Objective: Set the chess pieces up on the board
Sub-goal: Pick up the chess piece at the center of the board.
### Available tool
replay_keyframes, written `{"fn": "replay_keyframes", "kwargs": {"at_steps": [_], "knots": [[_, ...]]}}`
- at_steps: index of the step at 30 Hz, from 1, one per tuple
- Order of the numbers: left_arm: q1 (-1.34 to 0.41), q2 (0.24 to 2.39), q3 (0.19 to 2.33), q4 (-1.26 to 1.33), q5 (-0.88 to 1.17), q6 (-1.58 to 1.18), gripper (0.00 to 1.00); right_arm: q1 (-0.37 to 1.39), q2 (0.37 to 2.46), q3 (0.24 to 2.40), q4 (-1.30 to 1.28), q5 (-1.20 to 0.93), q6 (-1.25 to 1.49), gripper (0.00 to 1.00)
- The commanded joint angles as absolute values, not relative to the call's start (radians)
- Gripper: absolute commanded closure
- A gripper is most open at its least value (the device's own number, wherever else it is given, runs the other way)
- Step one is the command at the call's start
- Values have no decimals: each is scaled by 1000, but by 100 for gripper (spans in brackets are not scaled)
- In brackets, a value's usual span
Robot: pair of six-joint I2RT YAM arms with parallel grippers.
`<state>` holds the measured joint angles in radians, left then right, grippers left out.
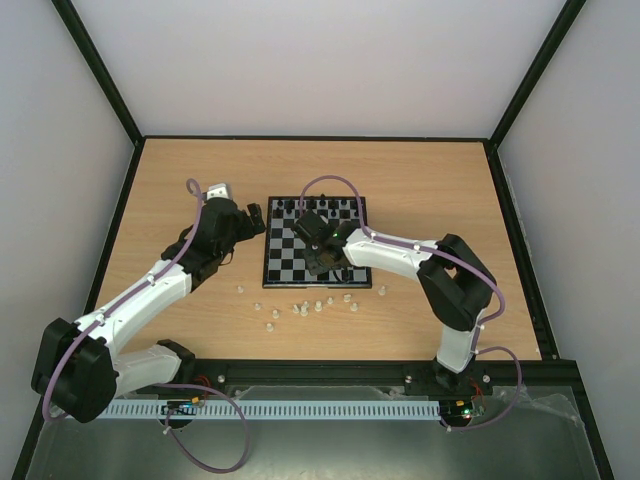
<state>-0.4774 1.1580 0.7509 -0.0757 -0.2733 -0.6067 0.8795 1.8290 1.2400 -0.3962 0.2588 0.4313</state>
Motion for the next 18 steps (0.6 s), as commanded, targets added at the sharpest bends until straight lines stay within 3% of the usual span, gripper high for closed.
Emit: {"fn": "replay_keyframes", "kwargs": {"at_steps": [1, 9, 18], "knots": [[-480, 1148, 738, -74, -280, -610, 0, 883, 1748, 1219, -450, 279, 434, 76], [-480, 1157, 740, -77, -275, -615, 1, 878, 1500, 1048, -447, 384, 480, 66], [-479, 1179, 760, -98, -265, -610, 0, 809, 1379, 904, -357, 351, 484, 59]]}}
